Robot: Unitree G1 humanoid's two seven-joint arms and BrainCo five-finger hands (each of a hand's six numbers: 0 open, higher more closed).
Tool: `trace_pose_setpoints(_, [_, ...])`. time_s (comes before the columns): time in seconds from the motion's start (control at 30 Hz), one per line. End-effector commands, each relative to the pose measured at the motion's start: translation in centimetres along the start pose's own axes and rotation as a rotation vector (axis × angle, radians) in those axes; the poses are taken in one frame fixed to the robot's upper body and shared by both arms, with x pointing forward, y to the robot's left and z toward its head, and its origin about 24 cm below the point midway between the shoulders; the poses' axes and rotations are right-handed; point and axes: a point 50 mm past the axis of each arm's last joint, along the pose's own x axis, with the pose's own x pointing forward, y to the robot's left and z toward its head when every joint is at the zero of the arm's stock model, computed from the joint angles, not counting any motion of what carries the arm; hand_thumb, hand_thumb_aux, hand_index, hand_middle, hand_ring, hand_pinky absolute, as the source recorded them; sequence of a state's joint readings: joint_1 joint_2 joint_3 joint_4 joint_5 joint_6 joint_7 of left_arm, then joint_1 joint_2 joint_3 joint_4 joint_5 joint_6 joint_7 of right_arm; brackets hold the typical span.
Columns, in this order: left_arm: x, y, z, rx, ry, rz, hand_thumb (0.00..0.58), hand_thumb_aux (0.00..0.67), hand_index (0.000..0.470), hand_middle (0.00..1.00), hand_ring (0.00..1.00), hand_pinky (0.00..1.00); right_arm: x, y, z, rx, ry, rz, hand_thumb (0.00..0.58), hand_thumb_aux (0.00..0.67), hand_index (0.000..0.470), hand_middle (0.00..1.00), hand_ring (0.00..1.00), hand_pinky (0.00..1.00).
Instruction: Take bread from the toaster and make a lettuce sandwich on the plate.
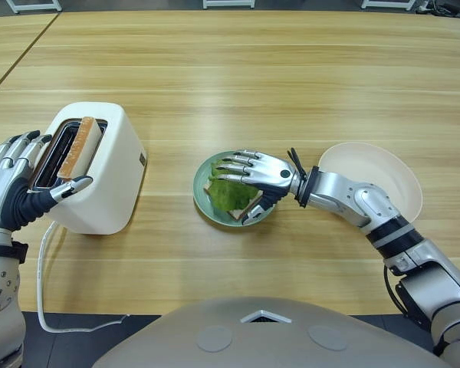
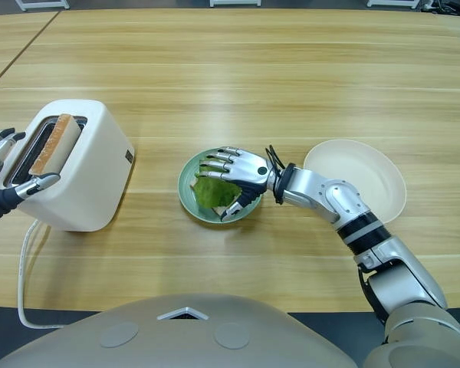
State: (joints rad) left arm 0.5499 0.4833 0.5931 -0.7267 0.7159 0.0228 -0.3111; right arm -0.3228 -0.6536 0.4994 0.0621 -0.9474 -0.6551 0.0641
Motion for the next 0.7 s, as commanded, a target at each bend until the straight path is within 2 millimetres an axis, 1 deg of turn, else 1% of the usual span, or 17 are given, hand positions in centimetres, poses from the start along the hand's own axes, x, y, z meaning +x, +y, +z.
trace_pose_setpoints(0.03, [-0.1, -0.2, 0.2, -0.008, -0.006, -0.018, 0.0, 0.0, 0.0, 0.0, 0.0, 0.0, -0.5, -0.2, 0.2, 0.051, 0.007, -0.013, 0.0, 0.0, 0.0, 0.0, 0.0, 0.0])
trace_pose_setpoints(0.1, [-0.1, -0.2, 0.2, -0.009, -0.008, -0.02, 0.0, 0.0, 0.0, 0.0, 0.0, 0.0, -0.6, 0.1, 0.2, 0.07, 0.006, -0.001, 0.0, 0.0, 0.0, 0.0, 0.0, 0.0])
trace_pose_setpoints(0.2, [0.0, -0.3, 0.3, -0.015, -0.011, -0.027, 0.0, 0.0, 0.0, 0.0, 0.0, 0.0, -0.8, 1.2, 0.6, 0.105, -0.009, 0.058, 0.0, 0.0, 0.0, 0.0, 0.0, 0.0])
trace_pose_setpoints(0.3, [0.1, -0.6, 0.3, -0.023, -0.018, -0.038, 0.0, 0.0, 0.0, 0.0, 0.0, 0.0, -1.0, 2.1, 0.5, 0.128, 0.004, 0.09, 0.0, 0.0, 0.0, 0.0, 0.0, 0.0])
trace_pose_setpoints(0.37, [0.3, -0.7, 0.4, -0.027, -0.024, -0.039, 0.0, 0.0, 0.0, 0.0, 0.0, 0.0, -1.1, 2.1, 0.3, 0.132, 0.018, 0.082, 0.0, 0.0, 0.0, 0.0, 0.0, 0.0])
trace_pose_setpoints(0.43, [0.6, -0.9, 0.8, -0.035, -0.037, -0.036, 0.0, 0.0, 0.0, 0.0, 0.0, 0.0, -1.3, 1.0, 0.1, 0.133, 0.03, 0.003, 0.0, 0.0, 0.0, 0.0, 0.0, 0.0])
trace_pose_setpoints(0.53, [1.4, -1.3, 1.4, -0.04, -0.061, -0.04, 0.0, 0.0, 0.0, 0.0, 0.0, 0.0, -1.8, -1.8, -0.4, 0.105, 0.074, -0.177, 0.0, 0.0, 0.0, 0.0, 0.0, 0.0])
trace_pose_setpoints(0.6, [1.7, -1.5, 1.3, -0.025, -0.052, -0.035, 0.0, 0.0, 0.0, 0.0, 0.0, 0.0, -2.6, -3.3, -0.4, 0.094, 0.095, -0.269, 0.0, 0.0, 0.0, 0.0, 0.0, 0.0])
trace_pose_setpoints(0.63, [1.8, -1.4, 1.1, -0.015, -0.041, -0.027, 0.018, 0.011, 0.007, 0.0, 0.0, 0.0, -2.9, -3.8, -0.3, 0.091, 0.1, -0.298, 0.0, 0.0, 0.0, 0.0, 0.0, 0.0])
trace_pose_setpoints(0.67, [1.9, -1.3, 0.9, -0.005, -0.027, -0.017, 0.128, 0.079, 0.055, 0.0, 0.0, 0.0, -3.2, -4.2, -0.2, 0.093, 0.106, -0.322, 0.0, 0.0, 0.0, 0.0, 0.0, 0.0])
trace_pose_setpoints(0.7, [1.9, -1.1, 0.6, 0.003, -0.014, -0.008, 0.183, 0.116, 0.081, 0.0, 0.0, 0.0, -3.5, -4.4, 0.0, 0.092, 0.111, -0.336, 0.0, 0.0, 0.0, 0.0, 0.0, 0.0])
